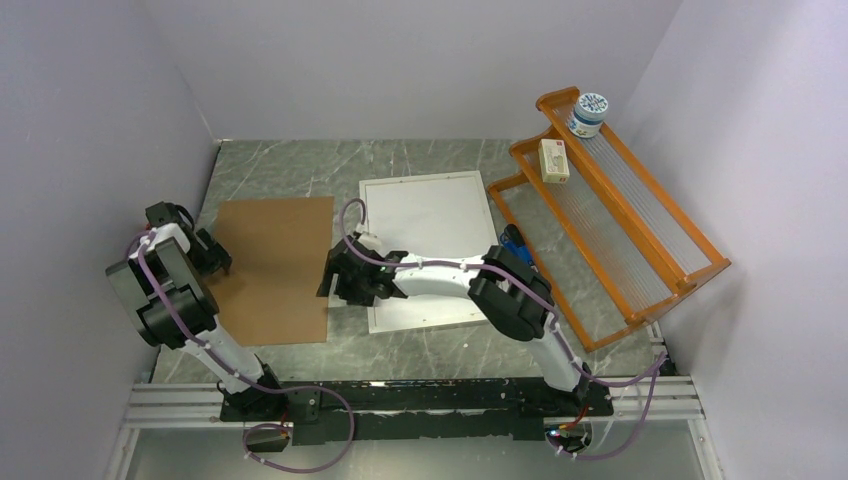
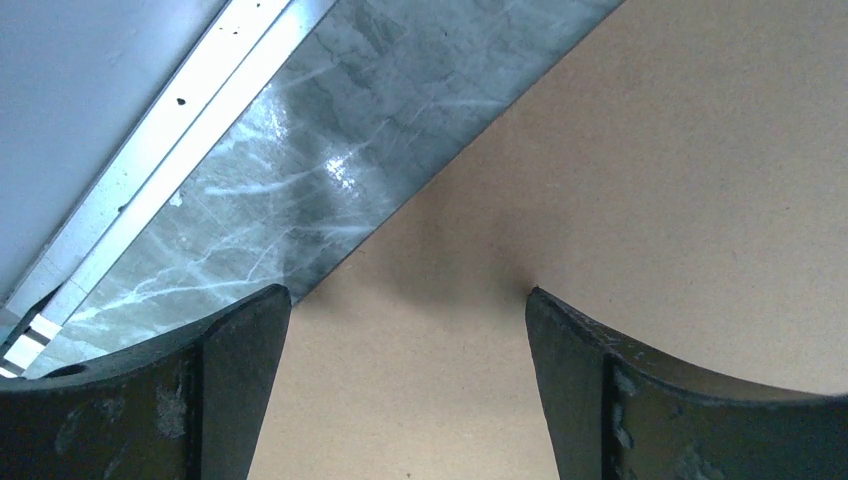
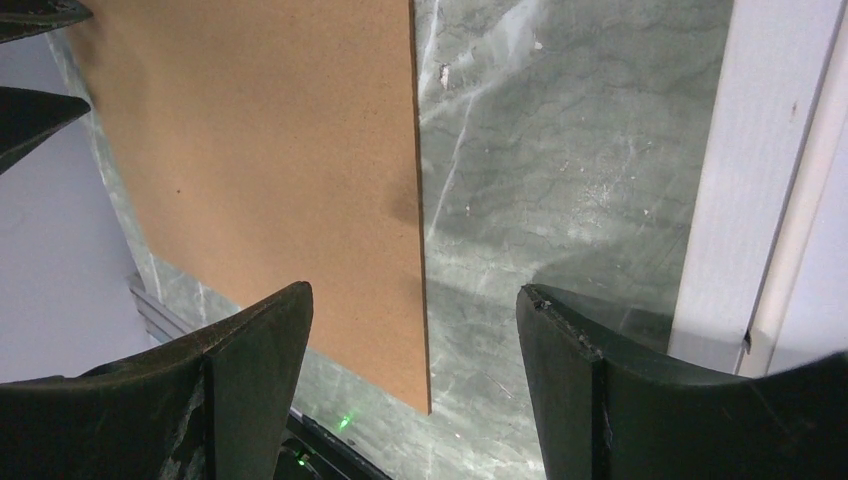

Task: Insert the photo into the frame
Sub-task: Move the photo frame item to the center of the board.

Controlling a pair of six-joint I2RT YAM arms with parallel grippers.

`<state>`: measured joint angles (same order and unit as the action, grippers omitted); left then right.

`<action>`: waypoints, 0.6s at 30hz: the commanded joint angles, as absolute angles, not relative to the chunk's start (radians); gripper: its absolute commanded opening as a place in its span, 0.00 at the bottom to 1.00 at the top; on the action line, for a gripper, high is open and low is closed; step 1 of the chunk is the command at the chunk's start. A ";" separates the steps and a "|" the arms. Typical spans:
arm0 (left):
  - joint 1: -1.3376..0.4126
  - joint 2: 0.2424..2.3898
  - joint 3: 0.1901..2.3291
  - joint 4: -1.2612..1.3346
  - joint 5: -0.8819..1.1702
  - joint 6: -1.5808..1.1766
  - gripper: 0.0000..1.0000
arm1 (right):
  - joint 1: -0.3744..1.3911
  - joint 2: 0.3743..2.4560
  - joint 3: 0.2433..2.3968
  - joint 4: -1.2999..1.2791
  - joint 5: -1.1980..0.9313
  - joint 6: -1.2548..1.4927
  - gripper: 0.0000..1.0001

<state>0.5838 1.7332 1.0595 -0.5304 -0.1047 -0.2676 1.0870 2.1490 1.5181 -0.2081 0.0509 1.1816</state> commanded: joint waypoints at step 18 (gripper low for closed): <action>0.590 1.752 1.048 -0.689 0.155 -0.384 0.92 | 1.057 2.091 1.429 -0.220 0.057 1.133 0.79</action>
<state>0.5911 1.7428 1.0718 -0.6163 -0.0177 -0.3199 1.0672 2.1246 1.4696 -0.1688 0.0406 1.1683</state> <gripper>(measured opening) 0.929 0.788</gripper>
